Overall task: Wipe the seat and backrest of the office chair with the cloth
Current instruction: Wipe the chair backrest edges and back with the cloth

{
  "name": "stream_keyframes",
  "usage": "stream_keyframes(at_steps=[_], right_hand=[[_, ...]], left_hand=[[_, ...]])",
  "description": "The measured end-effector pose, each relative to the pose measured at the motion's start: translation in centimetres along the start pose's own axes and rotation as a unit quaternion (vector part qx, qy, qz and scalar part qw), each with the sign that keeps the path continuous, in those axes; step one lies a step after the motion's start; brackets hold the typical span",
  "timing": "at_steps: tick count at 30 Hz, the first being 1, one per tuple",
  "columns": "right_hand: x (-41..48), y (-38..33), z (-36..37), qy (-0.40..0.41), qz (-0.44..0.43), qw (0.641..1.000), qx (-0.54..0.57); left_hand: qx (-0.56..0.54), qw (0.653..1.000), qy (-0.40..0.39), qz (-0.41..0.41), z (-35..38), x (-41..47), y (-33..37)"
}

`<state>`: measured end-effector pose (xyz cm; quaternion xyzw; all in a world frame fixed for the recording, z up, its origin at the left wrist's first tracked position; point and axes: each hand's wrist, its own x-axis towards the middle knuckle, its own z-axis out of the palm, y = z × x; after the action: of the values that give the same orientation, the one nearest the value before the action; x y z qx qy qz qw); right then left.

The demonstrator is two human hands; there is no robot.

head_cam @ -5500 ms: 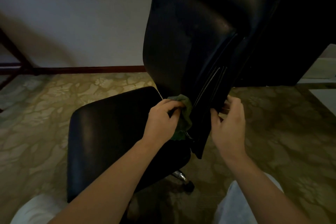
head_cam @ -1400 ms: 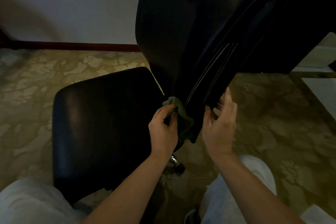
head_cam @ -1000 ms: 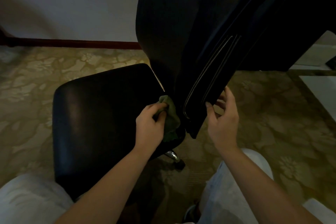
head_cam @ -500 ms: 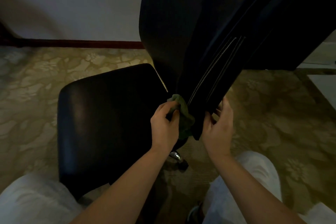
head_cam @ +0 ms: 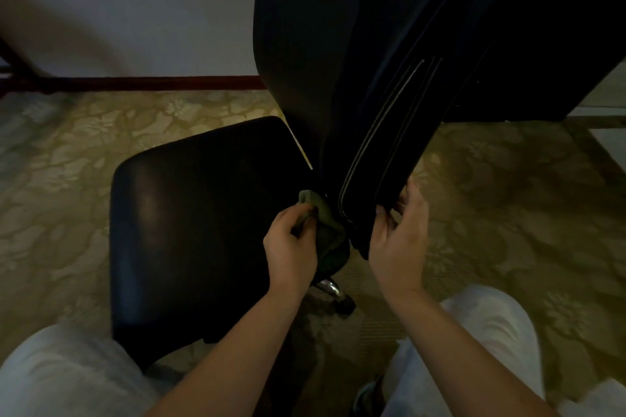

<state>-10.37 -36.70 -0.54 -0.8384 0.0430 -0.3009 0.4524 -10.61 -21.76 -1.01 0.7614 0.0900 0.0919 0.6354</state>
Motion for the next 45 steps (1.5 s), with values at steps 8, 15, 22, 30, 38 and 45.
stream_keyframes(at_steps=[8,15,22,30,38,45], right_hand=[[0.0,0.0,-0.1,-0.003,0.000,1.000,0.006],[0.0,-0.3,0.0,0.000,0.004,1.000,-0.018],[0.1,-0.2,-0.2,-0.012,0.001,1.000,-0.017],[-0.1,0.0,0.1,-0.006,0.009,1.000,-0.021],[-0.2,-0.6,0.5,0.006,0.009,0.999,-0.040],[0.1,-0.9,-0.3,-0.014,0.029,0.999,0.007]], left_hand=[[-0.088,0.994,0.021,-0.055,3.3,-0.1,0.1],[-0.041,0.993,0.040,-0.107,6.1,0.0,-1.8],[0.049,0.987,-0.004,-0.155,5.3,0.2,-3.1],[-0.066,0.993,0.022,-0.094,3.7,-0.5,-1.0],[0.023,0.992,0.002,-0.128,5.5,0.1,-0.9],[0.217,0.972,-0.080,-0.042,1.0,1.5,-0.4]])
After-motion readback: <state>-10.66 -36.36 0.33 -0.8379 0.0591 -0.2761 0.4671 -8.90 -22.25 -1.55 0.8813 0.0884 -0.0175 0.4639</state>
